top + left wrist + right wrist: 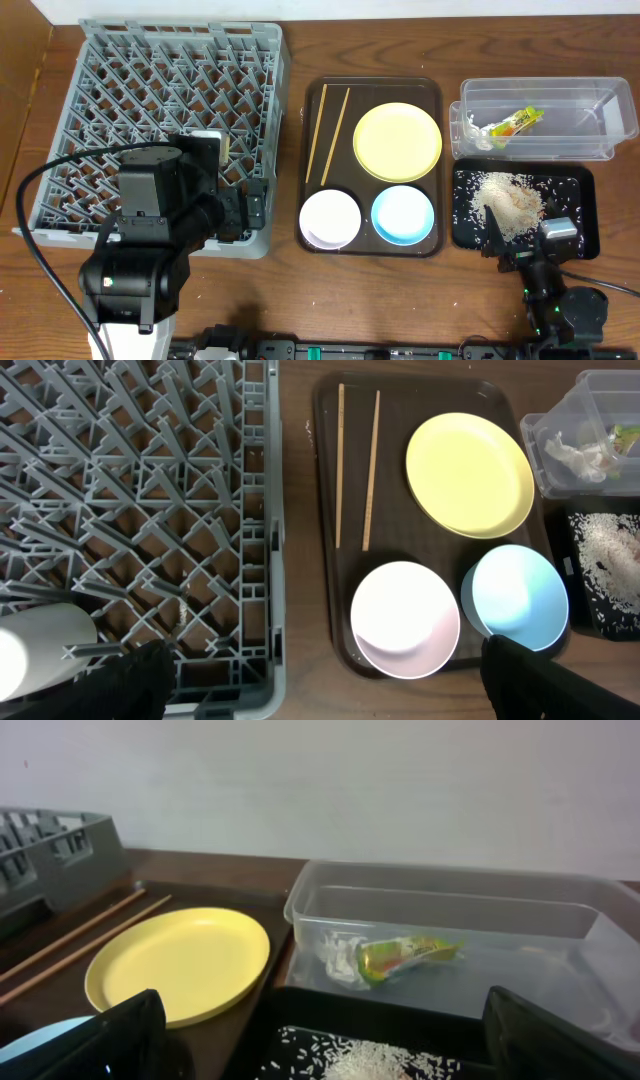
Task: Sort waste into correct bins and load items into the dishwasher
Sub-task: 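Reach the left gripper to the chopsticks on the brown tray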
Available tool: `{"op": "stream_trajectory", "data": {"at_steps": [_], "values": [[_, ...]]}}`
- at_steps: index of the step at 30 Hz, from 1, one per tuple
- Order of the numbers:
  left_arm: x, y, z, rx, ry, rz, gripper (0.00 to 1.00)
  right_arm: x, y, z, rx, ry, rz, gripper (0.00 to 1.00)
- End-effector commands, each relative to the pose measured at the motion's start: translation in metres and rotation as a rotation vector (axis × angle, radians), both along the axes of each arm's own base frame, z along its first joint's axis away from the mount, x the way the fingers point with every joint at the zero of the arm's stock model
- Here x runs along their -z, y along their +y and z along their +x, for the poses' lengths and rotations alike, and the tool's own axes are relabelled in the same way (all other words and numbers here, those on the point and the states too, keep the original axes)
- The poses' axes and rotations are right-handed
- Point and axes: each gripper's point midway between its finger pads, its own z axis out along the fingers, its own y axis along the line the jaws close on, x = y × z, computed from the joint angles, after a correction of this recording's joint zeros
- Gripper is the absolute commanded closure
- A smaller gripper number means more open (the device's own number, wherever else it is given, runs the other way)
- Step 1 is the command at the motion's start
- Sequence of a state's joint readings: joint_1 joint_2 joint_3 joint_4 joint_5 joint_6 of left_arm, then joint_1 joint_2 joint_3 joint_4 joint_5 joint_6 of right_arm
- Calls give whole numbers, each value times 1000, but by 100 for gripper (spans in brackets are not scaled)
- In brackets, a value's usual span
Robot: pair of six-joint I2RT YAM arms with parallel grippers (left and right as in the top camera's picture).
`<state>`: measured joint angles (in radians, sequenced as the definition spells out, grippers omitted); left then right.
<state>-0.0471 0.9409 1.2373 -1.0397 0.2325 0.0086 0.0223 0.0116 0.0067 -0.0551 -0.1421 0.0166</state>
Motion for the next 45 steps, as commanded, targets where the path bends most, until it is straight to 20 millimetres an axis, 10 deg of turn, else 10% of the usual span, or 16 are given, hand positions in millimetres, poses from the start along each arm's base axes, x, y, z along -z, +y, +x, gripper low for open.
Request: {"op": "stream_trajectory", "data": {"at_steps": [1,22,28,39,45], "values": [[-6,0,1,11,-21,15,2,1,-2,0,5,1,-6,1],[-10,-17,-2,79,-20,-64,2,1,-2,0,5,1,-6,1],[-35,-44,33,117,-126,-222,2,1,-2,0,5,1,-6,1],[125,-104,103,194,232,161,0,1,-2,0,5,1,-6,1],[186,-120,126,202,290,242,26,1,-2,0,5,1,-6,1]]}}
